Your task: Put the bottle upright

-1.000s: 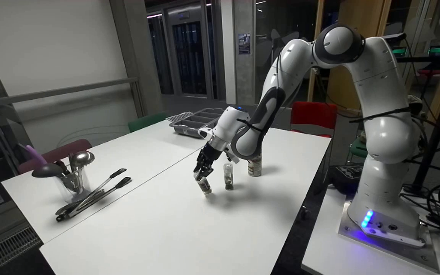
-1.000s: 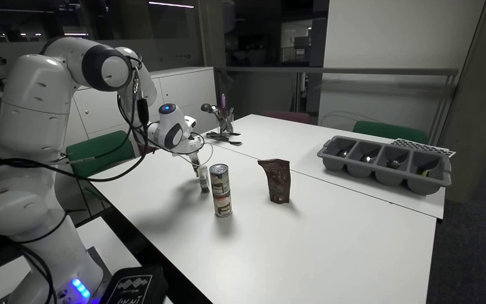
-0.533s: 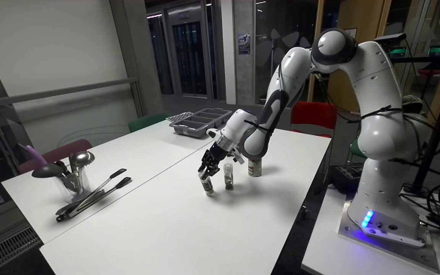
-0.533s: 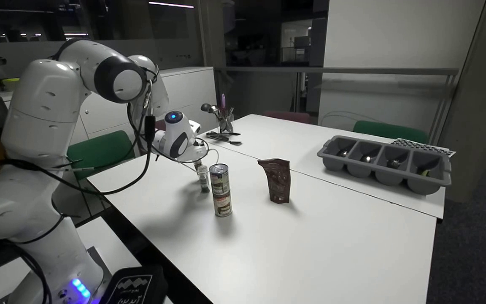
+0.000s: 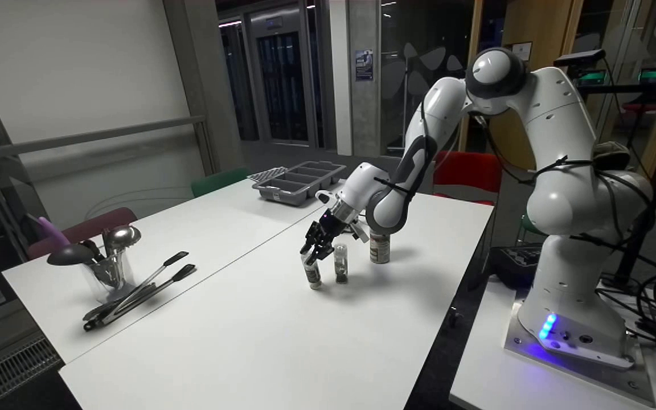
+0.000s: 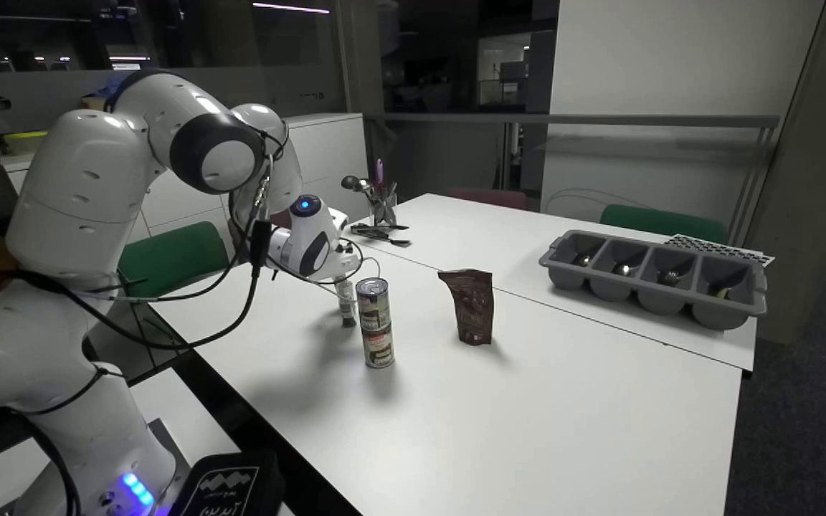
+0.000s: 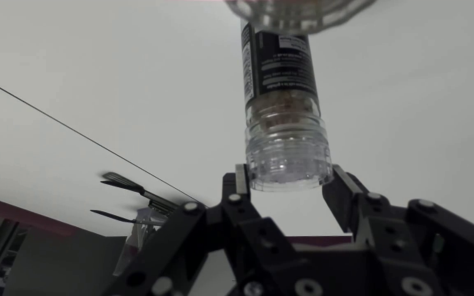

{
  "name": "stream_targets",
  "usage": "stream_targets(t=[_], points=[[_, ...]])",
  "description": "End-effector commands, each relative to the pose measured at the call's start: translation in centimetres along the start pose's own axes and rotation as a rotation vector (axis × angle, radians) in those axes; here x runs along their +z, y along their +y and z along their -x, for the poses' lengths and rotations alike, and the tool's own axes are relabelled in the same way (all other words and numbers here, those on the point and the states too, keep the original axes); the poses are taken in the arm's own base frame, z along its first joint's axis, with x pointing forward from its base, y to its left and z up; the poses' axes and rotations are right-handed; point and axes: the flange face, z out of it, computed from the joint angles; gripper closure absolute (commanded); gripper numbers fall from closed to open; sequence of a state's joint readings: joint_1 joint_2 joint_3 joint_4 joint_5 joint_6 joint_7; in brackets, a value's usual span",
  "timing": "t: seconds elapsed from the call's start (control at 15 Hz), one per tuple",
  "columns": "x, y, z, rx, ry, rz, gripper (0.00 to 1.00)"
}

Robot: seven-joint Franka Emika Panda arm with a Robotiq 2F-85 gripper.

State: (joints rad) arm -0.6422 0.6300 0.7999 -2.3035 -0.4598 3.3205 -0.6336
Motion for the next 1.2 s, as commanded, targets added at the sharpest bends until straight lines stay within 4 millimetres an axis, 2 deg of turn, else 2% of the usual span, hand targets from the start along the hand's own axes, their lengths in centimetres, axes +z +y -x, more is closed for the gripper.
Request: stream_targets(t=[0.0,0.13,0.2,0.53,0.87,1.0,1.13], points=[[-1.1,-0.1,0.0,-0.039,0.057,-0.003,0.16],[-1.3,-0.1,0.0,-0.048,0.068,-0.006,0.03],[-1.4,-0.1,-0.1,-0.050,0.071,-0.006,0.00],[-2.4,-0.7,-1.3,-0.011,0.034,0.017,0.00],[-4.6,-1.4,-5.6,0.218,-0.068,0.120,0.00],[-5.5,-2.6,-7.7,0.291,-0.114,0.141,0.00],[-6.4,-5.0,-9.5,0.355,-0.184,0.149,0.00]])
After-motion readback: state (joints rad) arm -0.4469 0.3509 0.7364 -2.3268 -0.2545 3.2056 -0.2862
